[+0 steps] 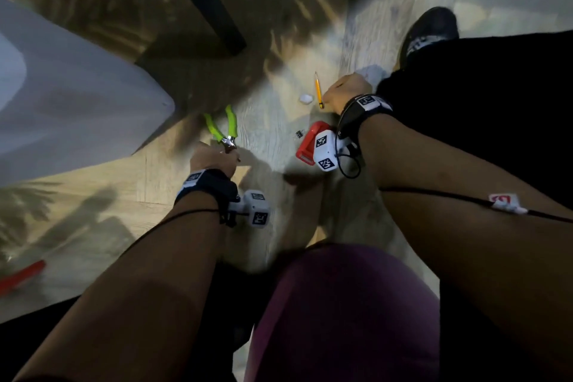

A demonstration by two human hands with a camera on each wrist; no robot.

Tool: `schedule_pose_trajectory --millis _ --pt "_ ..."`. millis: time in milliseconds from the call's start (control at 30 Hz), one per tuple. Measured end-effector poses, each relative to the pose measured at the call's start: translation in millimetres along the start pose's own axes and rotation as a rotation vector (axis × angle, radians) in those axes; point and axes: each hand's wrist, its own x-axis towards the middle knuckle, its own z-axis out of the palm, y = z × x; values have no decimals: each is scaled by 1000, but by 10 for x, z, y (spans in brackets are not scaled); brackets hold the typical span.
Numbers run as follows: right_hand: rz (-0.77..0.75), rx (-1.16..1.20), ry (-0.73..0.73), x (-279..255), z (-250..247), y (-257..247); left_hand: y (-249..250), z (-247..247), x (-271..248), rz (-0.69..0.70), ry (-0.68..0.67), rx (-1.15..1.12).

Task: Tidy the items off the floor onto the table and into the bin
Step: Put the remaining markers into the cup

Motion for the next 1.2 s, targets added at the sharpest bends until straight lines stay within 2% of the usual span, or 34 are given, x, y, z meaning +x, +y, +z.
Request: schedule_pose_trajectory --millis 67,133,233,367,533,633,733,833,900,967,1100,1200 --pt "-12 -32 -15 13 112 -30 8 5 80 38 -14 49" --pt "-33 -121 25 17 210 -22 17 26 148 20 -10 25" --pt "-49 -208 123 55 289 32 104 2 180 5 48 -23" --pt "-45 -190 105 29 245 143 236 -48 206 89 143 44" --pt "-134 17 137 -131 137 206 320 -192 151 100 -32 122" --pt "-166 296 116 -356 115 143 356 -273 5 103 -111 38" --pt "-196 480 36 -655 31 -94 434 -447 -259 188 -121 -43" --pt "-198 619 -82 -970 -185 -394 596 -854 -622 299 -108 4" --pt "-238 652 -110 -1185 -395 -575 717 -1219 -946 396 -63 123" --pt "-293 635 -116 -1430 -643 -743 825 -1604 -1262 491 0 150" --pt "-431 614 -130 -1980 -1137 -1026 826 -2376 -1846 636 126 59" --pt "-619 498 -83 -2510 -1483 -1210 677 -2858 -2383 694 201 -38"
